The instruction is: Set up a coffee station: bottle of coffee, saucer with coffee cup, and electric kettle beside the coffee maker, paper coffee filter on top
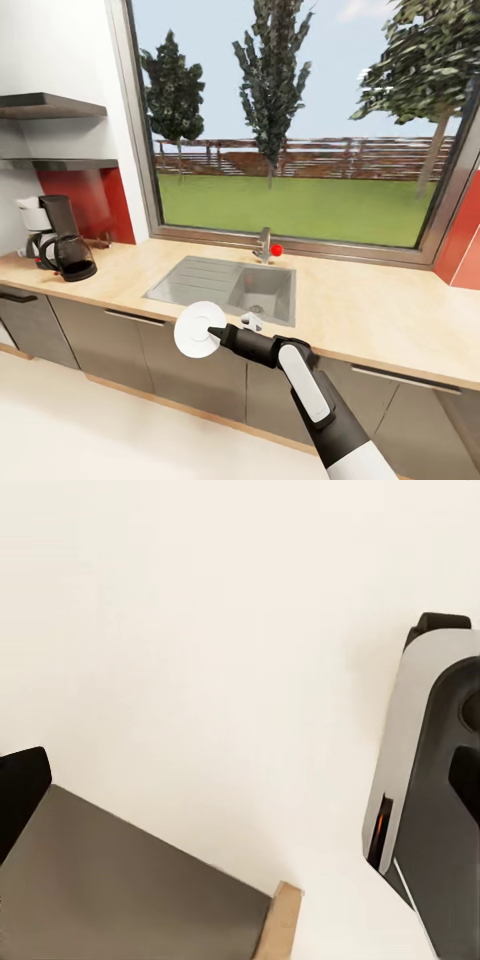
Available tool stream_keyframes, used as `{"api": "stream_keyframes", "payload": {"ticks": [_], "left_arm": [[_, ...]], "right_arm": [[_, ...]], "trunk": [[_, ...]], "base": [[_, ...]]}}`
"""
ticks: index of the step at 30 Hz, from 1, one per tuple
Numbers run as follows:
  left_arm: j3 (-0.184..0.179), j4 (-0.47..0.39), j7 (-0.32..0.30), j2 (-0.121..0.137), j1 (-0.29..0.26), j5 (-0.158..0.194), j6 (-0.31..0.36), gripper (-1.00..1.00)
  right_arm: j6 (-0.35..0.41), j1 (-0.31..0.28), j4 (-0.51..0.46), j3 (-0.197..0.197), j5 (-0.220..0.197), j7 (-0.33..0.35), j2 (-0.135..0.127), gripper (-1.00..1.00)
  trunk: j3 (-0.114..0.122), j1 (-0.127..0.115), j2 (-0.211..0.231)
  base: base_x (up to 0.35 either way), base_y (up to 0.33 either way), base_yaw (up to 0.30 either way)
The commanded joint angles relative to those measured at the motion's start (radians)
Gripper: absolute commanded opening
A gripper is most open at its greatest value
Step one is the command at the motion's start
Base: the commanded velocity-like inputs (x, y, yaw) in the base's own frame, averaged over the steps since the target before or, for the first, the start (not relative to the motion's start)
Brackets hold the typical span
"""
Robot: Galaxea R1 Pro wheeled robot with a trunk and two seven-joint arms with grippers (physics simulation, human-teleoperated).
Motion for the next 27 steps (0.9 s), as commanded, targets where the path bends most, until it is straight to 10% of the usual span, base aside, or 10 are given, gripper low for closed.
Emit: {"api": "stream_keyframes", "payload": {"ticks": [1,27], "left_arm": [[0.006,-0.001,0.000,0.000,-0.001,-0.010,0.004,1.00],[0.007,-0.004,-0.011,-0.003,-0.001,-0.006,-0.001,1.00]], "right_arm": [[0.004,0.000,0.000,-0.001,0.002,0.002,0.000,-1.00],[0.004,0.000,0.001,-0.001,0.002,0.004,0.000,-1.00]], "trunk": [[-0.001,0.001,-0.001],[-0.001,0.001,-0.001]], "base": [[0.137,0.265,0.276],[0.199,0.268,0.278]]}}
